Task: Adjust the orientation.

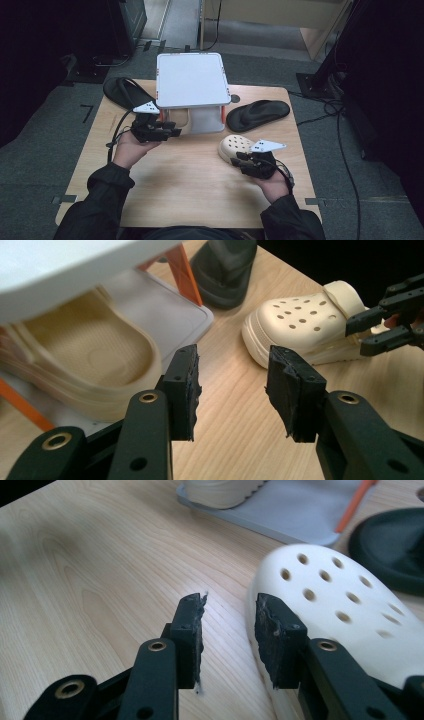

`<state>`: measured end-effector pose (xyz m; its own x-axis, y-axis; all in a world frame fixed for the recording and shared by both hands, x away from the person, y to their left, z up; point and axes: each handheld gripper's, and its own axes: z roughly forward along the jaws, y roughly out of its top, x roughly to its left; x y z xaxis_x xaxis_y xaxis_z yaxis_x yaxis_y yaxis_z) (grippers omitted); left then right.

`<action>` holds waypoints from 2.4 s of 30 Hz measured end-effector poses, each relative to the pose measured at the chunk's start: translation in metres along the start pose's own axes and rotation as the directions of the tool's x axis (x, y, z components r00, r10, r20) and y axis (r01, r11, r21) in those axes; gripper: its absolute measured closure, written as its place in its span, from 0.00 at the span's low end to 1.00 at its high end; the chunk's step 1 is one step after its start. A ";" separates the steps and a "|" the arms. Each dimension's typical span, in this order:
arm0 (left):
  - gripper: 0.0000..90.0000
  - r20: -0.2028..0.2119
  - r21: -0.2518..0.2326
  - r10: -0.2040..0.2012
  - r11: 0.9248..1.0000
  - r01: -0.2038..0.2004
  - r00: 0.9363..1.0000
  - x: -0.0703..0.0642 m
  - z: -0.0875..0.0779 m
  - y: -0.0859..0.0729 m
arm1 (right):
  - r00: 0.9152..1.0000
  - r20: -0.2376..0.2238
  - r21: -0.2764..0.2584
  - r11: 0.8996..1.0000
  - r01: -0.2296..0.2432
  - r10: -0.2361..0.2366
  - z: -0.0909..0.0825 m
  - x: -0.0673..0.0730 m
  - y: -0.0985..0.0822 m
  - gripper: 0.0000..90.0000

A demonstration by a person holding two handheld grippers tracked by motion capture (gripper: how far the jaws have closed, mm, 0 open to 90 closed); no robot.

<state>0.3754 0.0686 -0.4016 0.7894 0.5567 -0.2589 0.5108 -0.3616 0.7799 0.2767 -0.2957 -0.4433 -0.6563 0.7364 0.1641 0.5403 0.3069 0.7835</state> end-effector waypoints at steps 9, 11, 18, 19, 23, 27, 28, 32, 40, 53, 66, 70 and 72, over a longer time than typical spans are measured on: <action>0.62 0.007 0.025 0.010 1.000 -0.011 1.000 0.001 0.016 -0.011 | 0.999 0.035 -0.016 0.999 -0.039 0.039 -0.013 -0.007 -0.007 0.71; 0.62 0.013 0.025 0.012 1.000 -0.012 1.000 0.001 0.021 -0.010 | 0.998 0.047 -0.021 0.999 -0.048 0.049 -0.016 -0.009 -0.009 0.70; 0.62 0.030 0.038 0.031 0.999 -0.033 0.999 0.002 0.030 -0.011 | 0.994 0.073 -0.058 0.996 -0.073 0.077 -0.031 -0.010 -0.015 0.71; 0.62 0.031 0.038 0.037 0.999 -0.038 0.999 0.002 0.031 -0.011 | 0.994 0.077 -0.062 0.995 -0.077 0.081 -0.033 -0.009 -0.015 0.70; 0.62 0.029 0.024 0.034 0.999 -0.035 0.999 0.003 0.029 -0.012 | 0.991 0.096 -0.080 0.993 -0.085 0.092 -0.038 -0.011 -0.017 0.70; 0.62 0.021 0.019 0.035 0.999 -0.035 0.999 0.005 0.028 -0.012 | 0.988 0.119 -0.063 0.994 -0.091 0.098 -0.039 -0.017 -0.018 0.68; 0.62 0.021 0.017 0.032 0.999 -0.033 0.999 0.005 0.028 -0.012 | 0.987 0.124 -0.052 0.994 -0.098 0.104 -0.037 -0.018 -0.019 0.67; 0.62 0.018 0.013 0.030 0.999 -0.030 0.999 0.006 0.028 -0.013 | 0.986 0.142 -0.051 0.995 -0.086 0.092 -0.034 -0.020 -0.023 0.70; 0.62 0.019 0.007 0.030 1.000 -0.030 0.999 0.006 0.028 -0.013 | 0.987 0.148 0.074 0.994 -0.076 0.064 -0.017 -0.026 -0.033 0.75; 0.70 0.031 0.010 0.026 1.000 -0.026 0.999 0.006 0.027 -0.014 | 0.993 0.099 0.051 0.996 -0.070 0.065 -0.009 -0.015 -0.016 0.86; 0.73 0.043 0.017 0.025 1.000 -0.026 0.999 0.002 0.028 -0.017 | 0.999 0.027 0.052 0.998 -0.023 0.021 0.019 0.011 0.009 0.86; 0.73 0.050 0.008 0.022 1.000 -0.022 0.999 0.000 0.029 -0.019 | 1.000 0.003 0.053 0.999 -0.010 0.010 0.031 0.020 0.016 0.86; 0.73 0.052 0.012 0.019 1.000 -0.020 0.998 -0.001 0.029 -0.020 | 1.000 -0.010 0.049 0.999 0.000 0.000 0.037 0.024 0.019 0.86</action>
<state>0.3744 0.0537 -0.4338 0.8157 0.5097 -0.2735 0.4991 -0.3811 0.7782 0.2906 -0.2498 -0.4463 -0.6612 0.7307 0.1701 0.5652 0.3361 0.7534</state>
